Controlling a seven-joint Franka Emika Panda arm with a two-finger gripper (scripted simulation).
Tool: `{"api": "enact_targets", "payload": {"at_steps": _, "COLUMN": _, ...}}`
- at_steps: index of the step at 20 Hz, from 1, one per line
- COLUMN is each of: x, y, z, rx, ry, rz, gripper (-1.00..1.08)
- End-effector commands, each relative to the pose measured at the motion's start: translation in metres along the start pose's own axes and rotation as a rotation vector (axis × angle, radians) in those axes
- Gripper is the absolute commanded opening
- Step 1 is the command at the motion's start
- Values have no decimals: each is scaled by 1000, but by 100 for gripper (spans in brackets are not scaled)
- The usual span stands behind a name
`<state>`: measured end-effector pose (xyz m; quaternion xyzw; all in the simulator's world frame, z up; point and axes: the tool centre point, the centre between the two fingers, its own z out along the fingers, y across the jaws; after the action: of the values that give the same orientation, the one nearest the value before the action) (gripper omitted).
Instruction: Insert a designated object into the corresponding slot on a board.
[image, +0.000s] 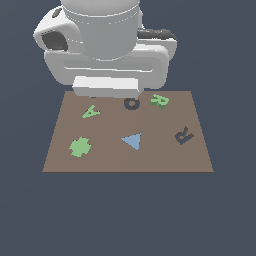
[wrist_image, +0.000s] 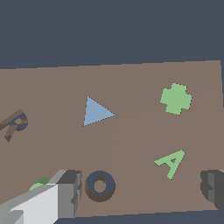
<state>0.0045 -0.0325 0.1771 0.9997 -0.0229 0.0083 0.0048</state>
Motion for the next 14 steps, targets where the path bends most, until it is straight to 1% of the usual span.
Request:
{"api": "enact_targets", "payload": {"at_steps": 1, "x": 0, "y": 0, "z": 0, "rx": 0, "ry": 0, "rz": 0, "gripper": 100}}
{"api": "enact_targets", "payload": {"at_steps": 8, "x": 0, "y": -7, "z": 5, "rx": 1, "ry": 0, "rz": -46, "gripper": 100}}
{"api": "enact_targets", "payload": {"at_steps": 14, "x": -2, "y": -25, "z": 17, "rx": 3, "ry": -1, "rz": -160, "gripper": 100}}
